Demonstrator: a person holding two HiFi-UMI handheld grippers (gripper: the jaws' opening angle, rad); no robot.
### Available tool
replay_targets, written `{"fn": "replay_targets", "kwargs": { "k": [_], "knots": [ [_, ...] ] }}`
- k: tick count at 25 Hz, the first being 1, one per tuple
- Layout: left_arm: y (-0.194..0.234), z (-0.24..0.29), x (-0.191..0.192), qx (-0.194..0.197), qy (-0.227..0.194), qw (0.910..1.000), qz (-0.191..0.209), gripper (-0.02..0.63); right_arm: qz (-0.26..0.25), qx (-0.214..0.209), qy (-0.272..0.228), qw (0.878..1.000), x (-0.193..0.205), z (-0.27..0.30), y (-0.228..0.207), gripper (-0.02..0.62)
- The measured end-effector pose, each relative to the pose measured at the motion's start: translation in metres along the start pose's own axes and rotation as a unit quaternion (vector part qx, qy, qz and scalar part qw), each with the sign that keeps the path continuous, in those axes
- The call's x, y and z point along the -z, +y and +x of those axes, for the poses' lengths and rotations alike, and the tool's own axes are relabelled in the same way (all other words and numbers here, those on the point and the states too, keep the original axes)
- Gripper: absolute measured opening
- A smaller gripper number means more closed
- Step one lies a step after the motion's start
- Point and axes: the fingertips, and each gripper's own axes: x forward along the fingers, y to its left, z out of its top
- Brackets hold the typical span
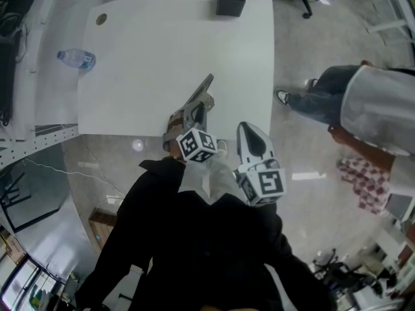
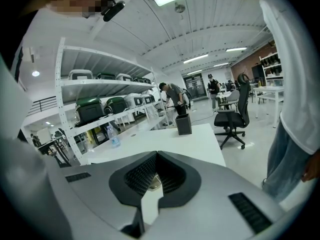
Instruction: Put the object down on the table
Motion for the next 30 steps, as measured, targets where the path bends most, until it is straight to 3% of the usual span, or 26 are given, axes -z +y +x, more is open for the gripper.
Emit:
{"fn": "replay_targets", "kwargs": {
  "k": [14,21,30],
  "knots": [
    [-0.005,0.003,0.003,0.022,-0.014,0.9988,-0.042,0.071,-0.008,0.008,0.001,1.0,0.006,-0.011,0.001,0.002],
    [-0.005,-0.018,-0.005,0.023,-0.036,0.9974,-0.058,0.124,-0.019,0.02,-0.004,1.0,0.005,-0.023,0.001,0.002],
    [0.018,-0.057,-0.023,0.0,-0.064,0.9944,-0.085,0.124,-0.02,0.02,-0.013,1.0,-0.009,-0.035,0.009,0.002]
  ]
}}
